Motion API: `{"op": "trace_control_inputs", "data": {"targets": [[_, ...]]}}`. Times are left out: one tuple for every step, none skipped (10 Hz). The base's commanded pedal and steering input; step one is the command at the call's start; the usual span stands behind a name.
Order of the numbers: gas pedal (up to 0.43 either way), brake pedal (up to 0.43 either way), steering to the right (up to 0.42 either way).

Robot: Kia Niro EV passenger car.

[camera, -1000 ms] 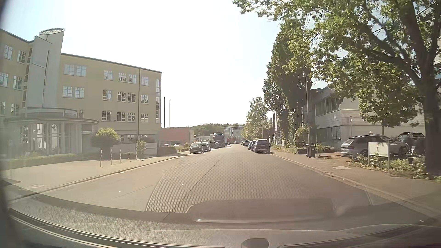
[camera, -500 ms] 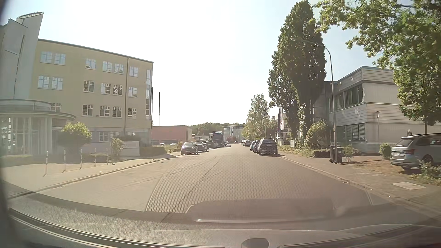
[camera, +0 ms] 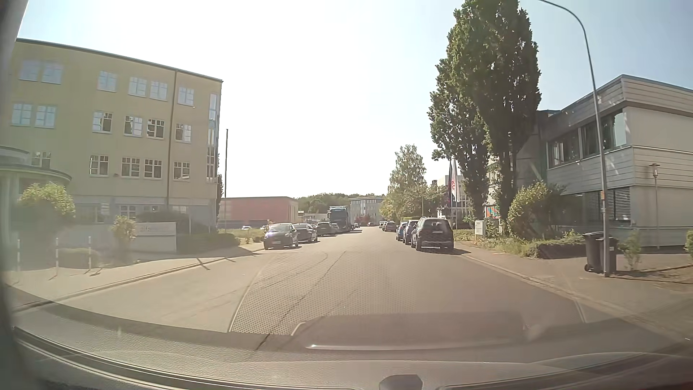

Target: Follow the waypoints while adhering to traffic rules and regulations

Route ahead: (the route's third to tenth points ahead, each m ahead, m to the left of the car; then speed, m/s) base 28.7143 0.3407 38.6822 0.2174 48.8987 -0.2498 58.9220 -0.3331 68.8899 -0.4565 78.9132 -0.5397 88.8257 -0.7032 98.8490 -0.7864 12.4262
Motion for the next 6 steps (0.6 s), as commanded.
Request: {"op": "trace_control_inputs", "data": {"targets": [[0.028, 0.018, 0.002], [0.028, 0.018, 0.002], [0.028, 0.018, 0.002], [0.028, 0.018, 0.002], [0.028, 0.018, 0.002], [0.028, 0.018, 0.002]]}}
